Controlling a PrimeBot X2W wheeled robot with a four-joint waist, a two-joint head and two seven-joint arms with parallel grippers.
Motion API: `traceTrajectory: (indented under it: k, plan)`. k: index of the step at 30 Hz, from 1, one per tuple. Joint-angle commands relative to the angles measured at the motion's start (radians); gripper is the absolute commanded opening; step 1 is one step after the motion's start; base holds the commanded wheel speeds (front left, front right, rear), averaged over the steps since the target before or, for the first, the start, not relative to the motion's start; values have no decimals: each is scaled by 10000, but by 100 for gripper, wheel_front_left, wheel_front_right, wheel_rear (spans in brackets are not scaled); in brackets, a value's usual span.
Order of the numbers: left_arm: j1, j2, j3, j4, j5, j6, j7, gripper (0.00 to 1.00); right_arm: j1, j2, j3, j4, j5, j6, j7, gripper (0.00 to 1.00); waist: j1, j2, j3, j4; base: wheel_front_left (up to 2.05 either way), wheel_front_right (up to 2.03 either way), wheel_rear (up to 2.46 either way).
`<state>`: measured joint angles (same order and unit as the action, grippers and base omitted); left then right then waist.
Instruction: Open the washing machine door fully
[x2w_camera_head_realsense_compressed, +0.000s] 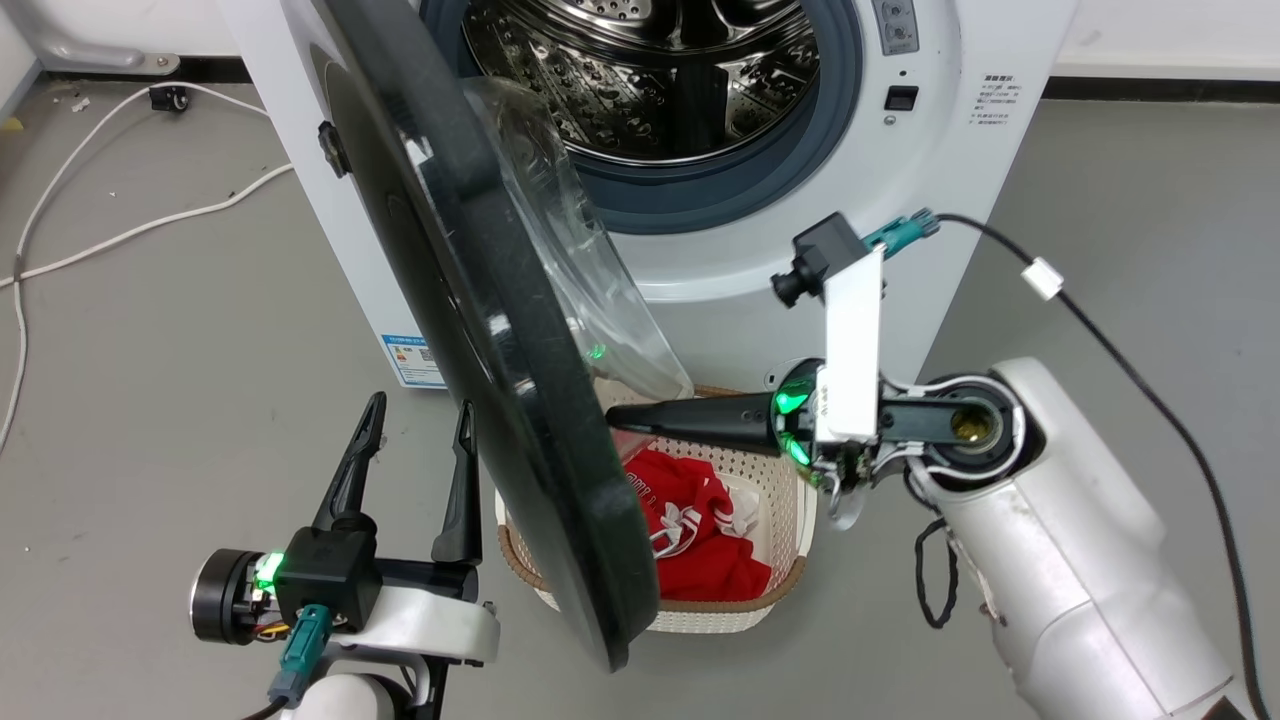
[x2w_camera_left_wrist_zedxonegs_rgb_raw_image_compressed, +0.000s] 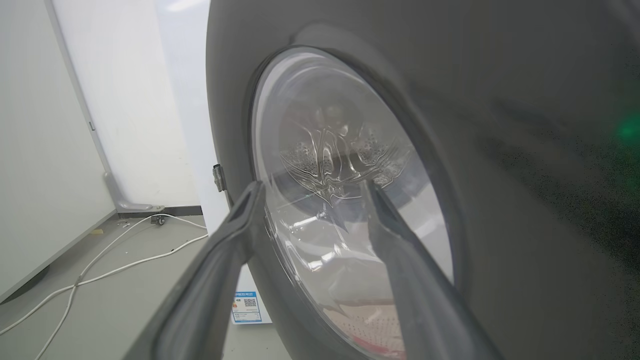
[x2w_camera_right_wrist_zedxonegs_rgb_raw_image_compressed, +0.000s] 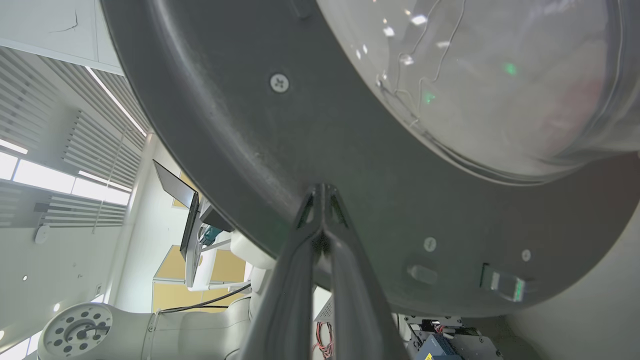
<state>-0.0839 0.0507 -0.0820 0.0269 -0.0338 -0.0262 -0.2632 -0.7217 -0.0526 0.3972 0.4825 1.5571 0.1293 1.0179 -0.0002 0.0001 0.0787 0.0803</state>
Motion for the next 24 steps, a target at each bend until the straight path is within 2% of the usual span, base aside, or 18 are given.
traceTrajectory:
  k: [1, 6, 14, 15, 16, 17, 24]
  plan:
    - [137, -6, -24, 7, -16, 15, -22, 100, 225, 45, 301, -100, 129, 25, -218, 0, 2, -1, -24, 5, 0, 0, 0]
    - [201, -6, -34, 30, -53, 71, -21, 100, 422, 31, 419, -368, 28, 25, -1711, 0, 2, -1, -126, -36, 0, 0, 0]
    - [341, -5, 74, -24, -87, 159, -21, 100, 1665, -40, -1236, -1236, -1046, 23, -6512, 0, 2, -1, -286, -217, 0, 0, 0]
    - [359, -7, 92, -27, -77, 162, -21, 100, 1883, -153, -1437, -1422, -1228, 25, -6947, 40, 2, -1, -308, -242, 0, 0, 0]
    - [371, -7, 122, -28, -62, 161, -21, 100, 2151, -255, -1649, -1611, -1351, 25, -7387, 89, 2, -1, -322, -272, 0, 0, 0]
    - [381, -7, 153, -28, -48, 160, -21, 100, 2474, -275, -1870, -1759, -1393, 25, -7794, 100, 2, -1, -362, -304, 0, 0, 0]
    - [609, -7, 385, 18, -6, 120, -21, 100, 4764, -526, -3138, -2707, -2235, 25, -10196, 100, 2, -1, -662, -412, 0, 0, 0]
